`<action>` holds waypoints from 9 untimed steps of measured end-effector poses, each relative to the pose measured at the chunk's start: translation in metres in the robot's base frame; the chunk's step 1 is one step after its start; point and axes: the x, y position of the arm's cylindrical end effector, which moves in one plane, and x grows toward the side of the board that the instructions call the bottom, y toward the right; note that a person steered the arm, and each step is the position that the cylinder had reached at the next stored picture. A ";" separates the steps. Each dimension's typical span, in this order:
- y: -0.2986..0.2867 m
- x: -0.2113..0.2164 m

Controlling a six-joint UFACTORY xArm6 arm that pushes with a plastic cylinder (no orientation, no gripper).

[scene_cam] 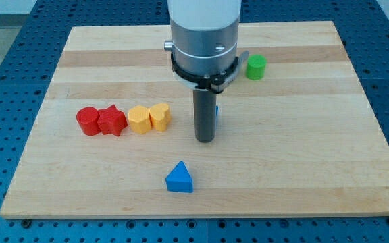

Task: Separate the blue cube from the blue triangle

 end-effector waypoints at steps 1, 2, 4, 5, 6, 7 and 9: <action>0.000 -0.015; 0.000 -0.029; 0.000 -0.060; 0.000 -0.078; -0.001 -0.095; -0.001 -0.110; -0.004 -0.121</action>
